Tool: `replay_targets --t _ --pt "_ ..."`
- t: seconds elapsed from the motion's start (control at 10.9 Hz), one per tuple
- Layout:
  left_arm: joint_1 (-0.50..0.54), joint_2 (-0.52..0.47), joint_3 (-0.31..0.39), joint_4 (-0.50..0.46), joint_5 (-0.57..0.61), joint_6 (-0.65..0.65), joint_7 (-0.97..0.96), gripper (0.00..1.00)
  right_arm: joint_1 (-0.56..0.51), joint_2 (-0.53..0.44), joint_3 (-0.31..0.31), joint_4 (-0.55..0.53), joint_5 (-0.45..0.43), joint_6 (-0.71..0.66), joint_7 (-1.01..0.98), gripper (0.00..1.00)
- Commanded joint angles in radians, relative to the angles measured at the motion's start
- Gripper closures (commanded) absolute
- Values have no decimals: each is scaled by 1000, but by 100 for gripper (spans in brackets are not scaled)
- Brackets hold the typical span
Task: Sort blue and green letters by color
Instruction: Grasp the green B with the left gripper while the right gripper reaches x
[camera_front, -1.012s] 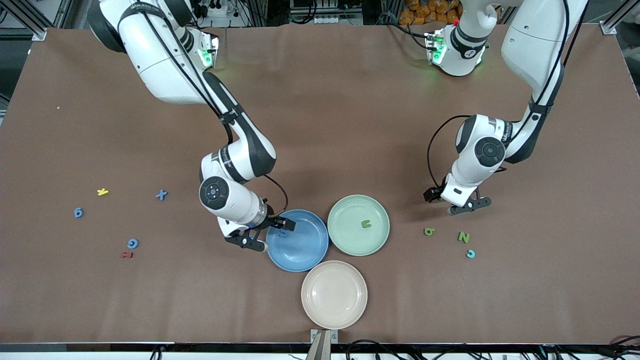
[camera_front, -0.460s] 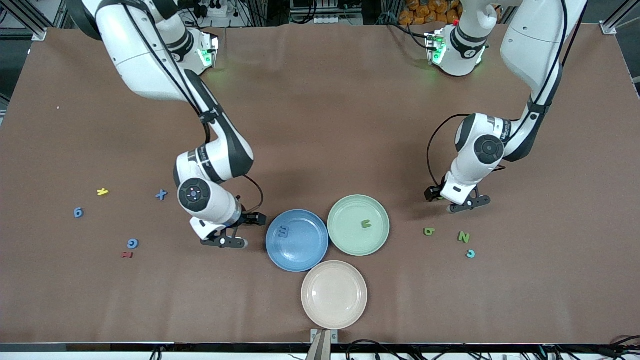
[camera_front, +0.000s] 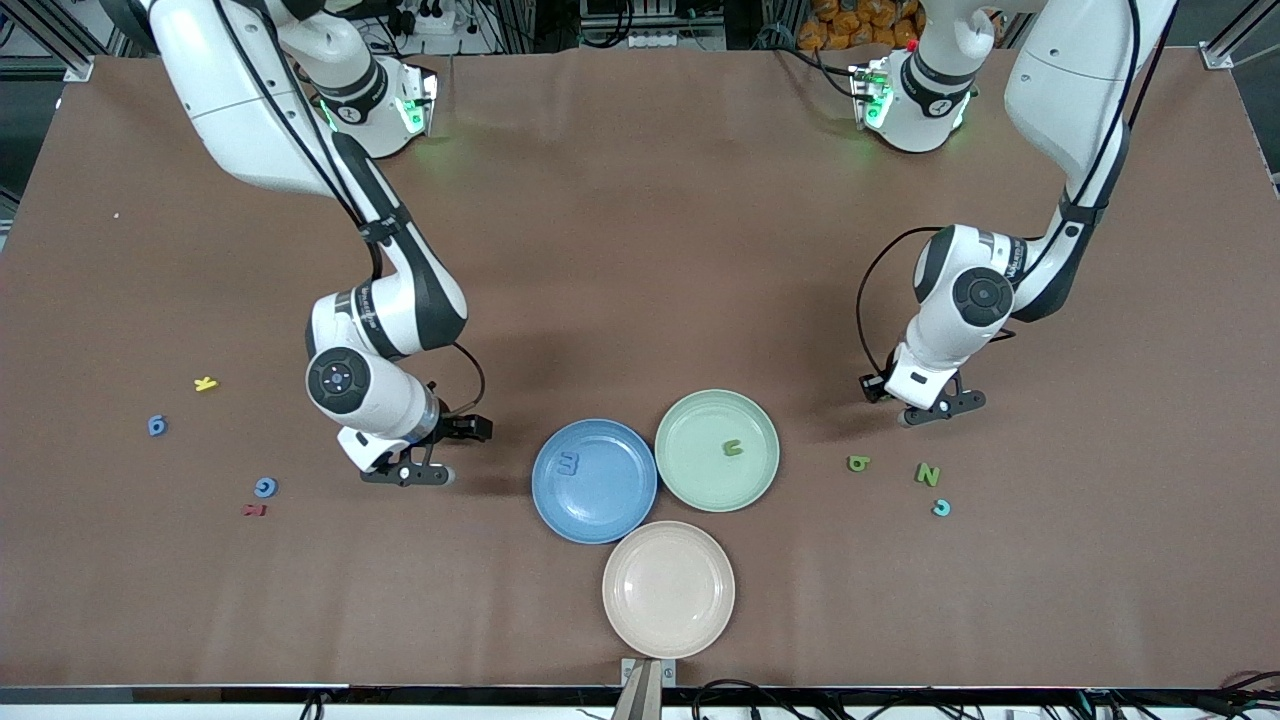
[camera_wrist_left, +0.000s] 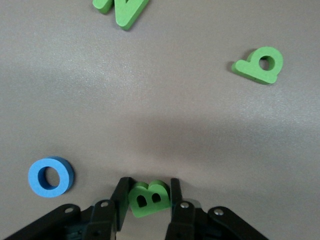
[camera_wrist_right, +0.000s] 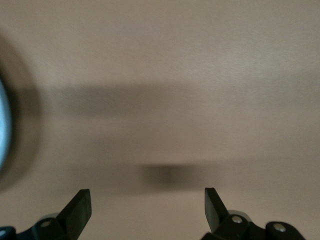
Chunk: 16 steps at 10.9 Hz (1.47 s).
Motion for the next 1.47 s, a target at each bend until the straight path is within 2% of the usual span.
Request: replay_targets --t 0.0,0.37,0.64,0.74,0.92,1.2,1.38 --pt "3 8 -3 -6 1 17 0 86 -83 -107 13 -140 -10 19 -234 0" --pt "-6 -7 -3 44 -4 -20 -3 87 -143 -150 10 -214 -16 40 -541 0" --pt "-27 -25 -3 118 -13 -135 -18 87 -181 -183 8 -330 -56 179 -678 0" --pt "-49 -24 -3 151 -17 -159 -51 88 -189 -211 8 -402 -79 253 -751 0" --pt "-104 -8 -3 230 -25 -211 -139 87 -199 -269 8 -481 -85 261 -860 0" --pt "-173 50 -3 360 -63 -282 -255 87 -316 -268 10 -493 -85 267 -1196 0" --pt "-224 109 -3 469 -65 -320 -353 87 -330 -262 10 -495 -85 292 -1272 0"
